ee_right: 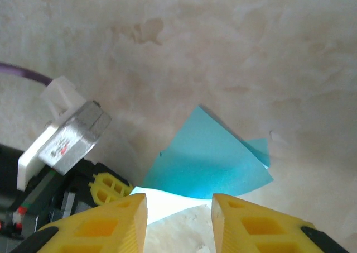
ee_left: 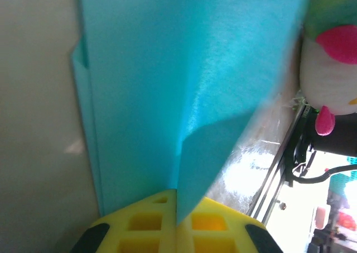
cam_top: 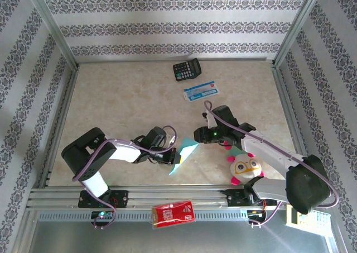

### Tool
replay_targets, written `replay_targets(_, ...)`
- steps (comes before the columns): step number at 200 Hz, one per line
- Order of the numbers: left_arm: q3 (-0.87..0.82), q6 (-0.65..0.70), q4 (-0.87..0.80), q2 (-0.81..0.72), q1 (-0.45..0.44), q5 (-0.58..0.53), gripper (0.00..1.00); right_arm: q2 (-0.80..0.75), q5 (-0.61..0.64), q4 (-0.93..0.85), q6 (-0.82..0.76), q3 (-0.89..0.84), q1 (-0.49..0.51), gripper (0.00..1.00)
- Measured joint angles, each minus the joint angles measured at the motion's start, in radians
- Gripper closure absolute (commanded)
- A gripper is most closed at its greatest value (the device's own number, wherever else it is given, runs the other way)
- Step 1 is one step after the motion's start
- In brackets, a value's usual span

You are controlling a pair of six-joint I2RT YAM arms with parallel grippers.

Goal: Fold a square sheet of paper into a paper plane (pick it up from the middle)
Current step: Perform the fifth fold on the wing at the bottom-center of the table.

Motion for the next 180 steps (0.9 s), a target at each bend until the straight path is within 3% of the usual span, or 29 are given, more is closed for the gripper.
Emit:
replay_targets(81, -0.097, -0.167, 0.224, 0.01, 0.002, -0.019, 1.0, 0.111, 0.061, 0.026, -0.014, -0.015, 0.165, 0.79)
replay_targets(180, -0.118, -0.208, 0.241, -0.003, 0.002, -0.042, 1.0, 0.291, 0.087, 0.062, -0.03, 0.048, 0.186, 0.86)
